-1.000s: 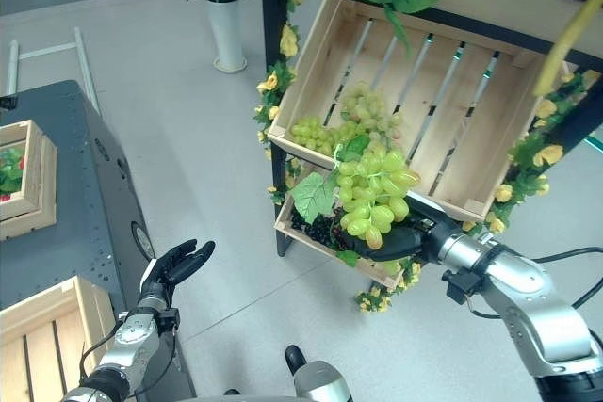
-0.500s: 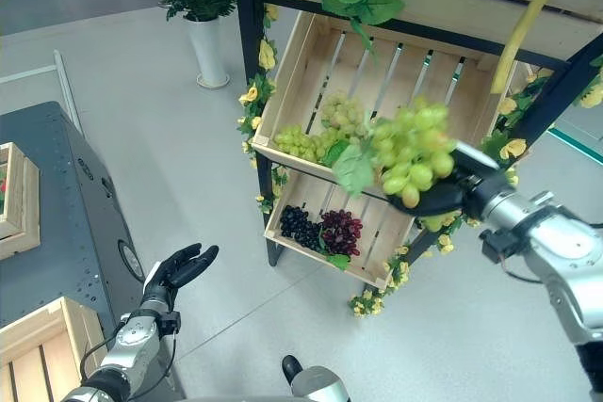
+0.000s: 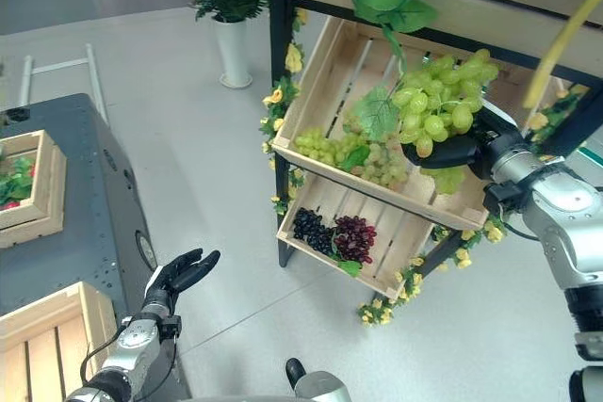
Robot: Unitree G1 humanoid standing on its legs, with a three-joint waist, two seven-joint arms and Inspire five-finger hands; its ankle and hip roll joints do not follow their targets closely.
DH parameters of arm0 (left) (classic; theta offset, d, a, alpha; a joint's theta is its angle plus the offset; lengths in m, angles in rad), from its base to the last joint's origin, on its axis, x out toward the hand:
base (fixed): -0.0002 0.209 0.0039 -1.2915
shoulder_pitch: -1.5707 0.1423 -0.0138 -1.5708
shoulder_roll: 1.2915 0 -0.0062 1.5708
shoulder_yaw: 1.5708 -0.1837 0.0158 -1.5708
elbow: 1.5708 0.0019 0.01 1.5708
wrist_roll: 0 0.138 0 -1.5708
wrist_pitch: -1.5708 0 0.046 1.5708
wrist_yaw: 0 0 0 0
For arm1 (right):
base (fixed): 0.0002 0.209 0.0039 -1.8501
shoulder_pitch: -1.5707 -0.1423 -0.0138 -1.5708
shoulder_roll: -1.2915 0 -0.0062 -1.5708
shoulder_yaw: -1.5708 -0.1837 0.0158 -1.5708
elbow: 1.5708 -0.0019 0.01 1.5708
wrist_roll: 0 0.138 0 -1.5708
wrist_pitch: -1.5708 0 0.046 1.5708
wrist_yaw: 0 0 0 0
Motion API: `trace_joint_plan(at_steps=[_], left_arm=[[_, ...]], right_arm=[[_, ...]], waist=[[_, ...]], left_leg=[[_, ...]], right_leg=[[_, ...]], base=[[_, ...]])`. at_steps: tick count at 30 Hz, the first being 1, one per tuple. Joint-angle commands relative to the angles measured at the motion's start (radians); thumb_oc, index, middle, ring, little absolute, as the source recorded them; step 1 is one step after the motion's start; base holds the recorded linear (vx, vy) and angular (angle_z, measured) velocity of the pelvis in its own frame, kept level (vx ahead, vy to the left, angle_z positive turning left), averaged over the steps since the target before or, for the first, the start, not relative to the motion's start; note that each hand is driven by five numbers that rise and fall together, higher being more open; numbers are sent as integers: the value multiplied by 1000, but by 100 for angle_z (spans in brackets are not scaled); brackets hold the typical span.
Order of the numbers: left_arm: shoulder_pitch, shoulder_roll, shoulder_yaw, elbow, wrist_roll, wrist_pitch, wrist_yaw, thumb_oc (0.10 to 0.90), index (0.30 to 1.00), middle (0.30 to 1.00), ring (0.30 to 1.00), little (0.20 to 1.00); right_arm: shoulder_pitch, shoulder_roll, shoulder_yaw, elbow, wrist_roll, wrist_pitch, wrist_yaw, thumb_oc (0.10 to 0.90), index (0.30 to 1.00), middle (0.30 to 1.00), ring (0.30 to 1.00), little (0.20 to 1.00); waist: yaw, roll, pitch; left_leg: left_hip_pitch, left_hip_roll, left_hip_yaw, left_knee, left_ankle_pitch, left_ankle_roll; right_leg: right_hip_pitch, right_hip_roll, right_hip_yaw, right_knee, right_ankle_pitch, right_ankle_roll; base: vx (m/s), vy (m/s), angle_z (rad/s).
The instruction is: Pick up the fruits from the basket on one side to the basket on the other side
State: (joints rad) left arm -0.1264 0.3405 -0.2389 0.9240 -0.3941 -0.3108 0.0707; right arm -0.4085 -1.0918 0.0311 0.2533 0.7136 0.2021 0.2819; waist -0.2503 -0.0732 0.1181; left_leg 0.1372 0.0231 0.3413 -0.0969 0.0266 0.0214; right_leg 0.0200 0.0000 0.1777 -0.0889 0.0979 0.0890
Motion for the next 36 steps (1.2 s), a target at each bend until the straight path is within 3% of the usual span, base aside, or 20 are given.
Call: trace_joint_plan(at_steps=[1,9,13,17,18,19,27,36], left_arm=[[-84,41,-34,-18,15,-90,-3,800,900,900,900,900],[-93,35,-46,-25,1,-71,-3,800,900,900,900,900],[-97,25,-44,-21,-17,-70,-10,800,900,900,900,900],[-93,20,-50,-23,-13,-65,-6,800,900,900,900,900],[-93,21,-51,-23,-14,-66,-5,800,900,900,900,900],[-92,21,-54,-23,-15,-68,0,800,900,900,900,900],[-93,30,-49,-15,-13,-78,-4,800,900,900,900,900],[-91,23,-53,-30,-12,-69,-6,800,900,900,900,900]], right_arm=[[-248,-80,-55,137,7,-74,-72,400,300,300,300,300],[-311,-64,39,328,-117,-91,-32,400,300,300,300,300],[-354,-101,123,482,-297,-91,-7,400,300,300,300,300],[-389,-136,164,623,-419,-43,21,405,307,307,307,307],[-391,-139,166,636,-427,-44,24,486,429,429,429,429],[-396,-148,174,673,-468,-48,16,800,900,900,900,900],[-449,-190,220,723,-535,-16,34,800,900,900,900,900],[-415,-209,205,601,-506,-89,-40,800,900,900,900,900]], waist=[[54,-26,-80],[82,-25,-75],[93,-28,-69],[96,-28,-66],[96,-28,-65],[96,-27,-63],[92,-26,-60],[66,-10,-65]], left_leg=[[29,-48,-40,34,-154,19],[27,-51,-58,32,-150,17],[27,-50,-60,30,-147,16],[32,-48,-57,20,-140,16],[32,-49,-57,18,-139,16],[34,-49,-56,14,-137,17],[28,-49,-51,11,-131,14],[38,-50,-50,12,-153,16]], right_leg=[[25,55,-51,2,-35,3],[27,49,-70,2,-36,0],[27,47,-77,2,-35,-1],[26,48,-75,2,-31,-2],[26,48,-75,2,-31,-2],[25,49,-73,2,-31,-2],[18,50,-68,2,-28,-3],[25,51,-60,2,-47,3]], base=[[-3,-8,10],[-16,-6,8],[-16,-1,1],[-3,1,1],[0,0,0],[0,0,0],[-13,-1,3],[20,19,1]])
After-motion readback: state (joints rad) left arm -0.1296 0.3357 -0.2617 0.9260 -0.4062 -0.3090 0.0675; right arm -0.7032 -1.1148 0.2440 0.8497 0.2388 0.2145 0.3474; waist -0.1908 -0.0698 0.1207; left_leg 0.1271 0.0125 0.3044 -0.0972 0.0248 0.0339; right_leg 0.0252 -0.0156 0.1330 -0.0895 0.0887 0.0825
